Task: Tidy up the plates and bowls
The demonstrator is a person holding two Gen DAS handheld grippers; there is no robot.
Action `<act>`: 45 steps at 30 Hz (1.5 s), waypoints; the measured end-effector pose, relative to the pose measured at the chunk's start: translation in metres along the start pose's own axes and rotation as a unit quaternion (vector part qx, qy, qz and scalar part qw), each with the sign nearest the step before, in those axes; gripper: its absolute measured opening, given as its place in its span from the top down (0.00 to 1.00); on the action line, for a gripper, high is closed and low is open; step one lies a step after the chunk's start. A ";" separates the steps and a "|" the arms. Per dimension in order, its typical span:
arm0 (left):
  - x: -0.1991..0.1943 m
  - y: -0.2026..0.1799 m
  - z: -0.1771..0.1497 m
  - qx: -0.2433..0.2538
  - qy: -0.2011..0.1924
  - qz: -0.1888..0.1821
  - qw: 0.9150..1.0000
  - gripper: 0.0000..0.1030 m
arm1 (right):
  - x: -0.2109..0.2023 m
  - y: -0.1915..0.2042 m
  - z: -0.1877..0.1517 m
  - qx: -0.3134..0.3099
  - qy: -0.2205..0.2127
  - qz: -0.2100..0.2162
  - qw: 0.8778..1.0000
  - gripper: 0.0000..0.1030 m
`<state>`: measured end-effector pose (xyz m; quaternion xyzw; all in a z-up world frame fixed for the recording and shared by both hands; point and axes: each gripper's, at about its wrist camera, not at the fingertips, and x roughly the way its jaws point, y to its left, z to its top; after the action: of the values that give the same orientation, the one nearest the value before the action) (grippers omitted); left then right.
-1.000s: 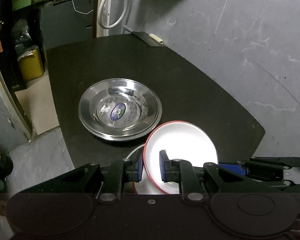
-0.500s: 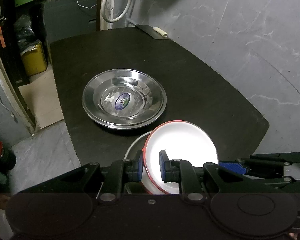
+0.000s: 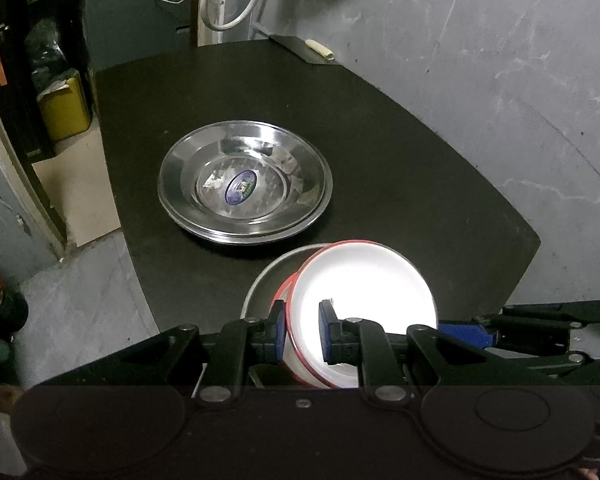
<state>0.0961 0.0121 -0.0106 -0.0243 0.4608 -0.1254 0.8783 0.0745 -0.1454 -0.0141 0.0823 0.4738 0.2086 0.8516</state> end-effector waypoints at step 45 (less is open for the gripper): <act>0.000 -0.010 -0.002 0.015 0.022 0.051 0.998 0.81 | 0.002 0.018 0.002 -0.087 0.023 -0.028 0.996 0.61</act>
<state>0.0921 0.0030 -0.0104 0.0156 0.4787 -0.0879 0.8734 0.0719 -0.1288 -0.0084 -0.0102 0.4754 0.2265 0.8500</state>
